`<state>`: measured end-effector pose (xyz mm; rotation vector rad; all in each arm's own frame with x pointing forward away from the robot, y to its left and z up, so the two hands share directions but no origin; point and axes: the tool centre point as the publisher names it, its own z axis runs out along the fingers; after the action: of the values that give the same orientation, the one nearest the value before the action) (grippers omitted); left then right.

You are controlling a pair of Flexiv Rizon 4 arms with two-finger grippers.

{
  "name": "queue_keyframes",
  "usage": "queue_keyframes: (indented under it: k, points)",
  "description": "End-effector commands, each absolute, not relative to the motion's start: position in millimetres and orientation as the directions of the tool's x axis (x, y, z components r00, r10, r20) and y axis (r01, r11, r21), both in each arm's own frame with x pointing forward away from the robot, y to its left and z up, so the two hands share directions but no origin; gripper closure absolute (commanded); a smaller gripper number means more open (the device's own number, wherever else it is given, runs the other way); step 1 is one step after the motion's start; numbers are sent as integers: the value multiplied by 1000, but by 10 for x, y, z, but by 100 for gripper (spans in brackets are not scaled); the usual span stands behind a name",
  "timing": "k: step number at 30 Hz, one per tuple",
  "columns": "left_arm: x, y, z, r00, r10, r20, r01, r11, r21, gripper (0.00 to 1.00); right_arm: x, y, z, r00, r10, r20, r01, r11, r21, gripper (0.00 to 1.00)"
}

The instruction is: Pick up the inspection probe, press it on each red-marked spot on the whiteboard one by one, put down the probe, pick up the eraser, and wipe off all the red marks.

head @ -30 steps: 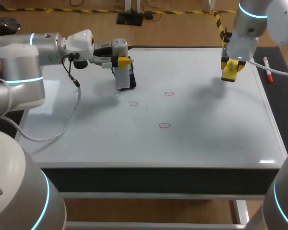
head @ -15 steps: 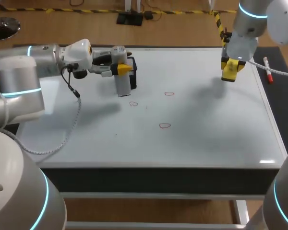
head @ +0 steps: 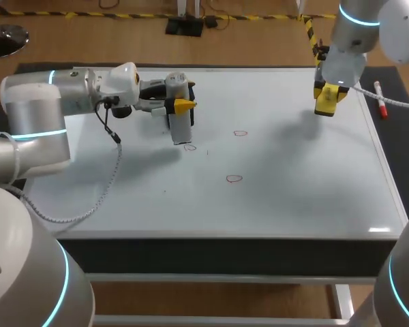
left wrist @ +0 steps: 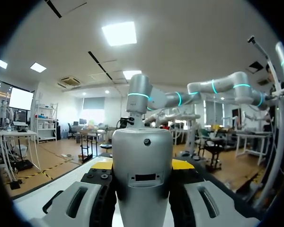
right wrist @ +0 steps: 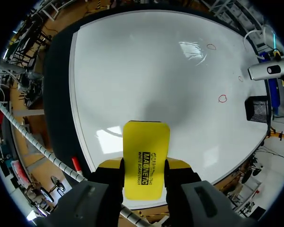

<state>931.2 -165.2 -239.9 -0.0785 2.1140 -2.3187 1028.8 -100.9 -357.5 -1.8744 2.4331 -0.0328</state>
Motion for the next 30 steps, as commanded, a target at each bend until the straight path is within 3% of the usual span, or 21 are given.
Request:
queue_keyframes:
  k: [1,30]
  points:
    - [9351,-1697,-2501,-999,-11,32,-31,-119,-992,100,10294,-1016,-3570,-252,-967,-40,-965,254,-60,100]
    - [9409,-1746,-2777,-999,47,5,-10,-122,-993,100,10294,-1016,-3570,-252,-967,-40,-965,254,-60,100]
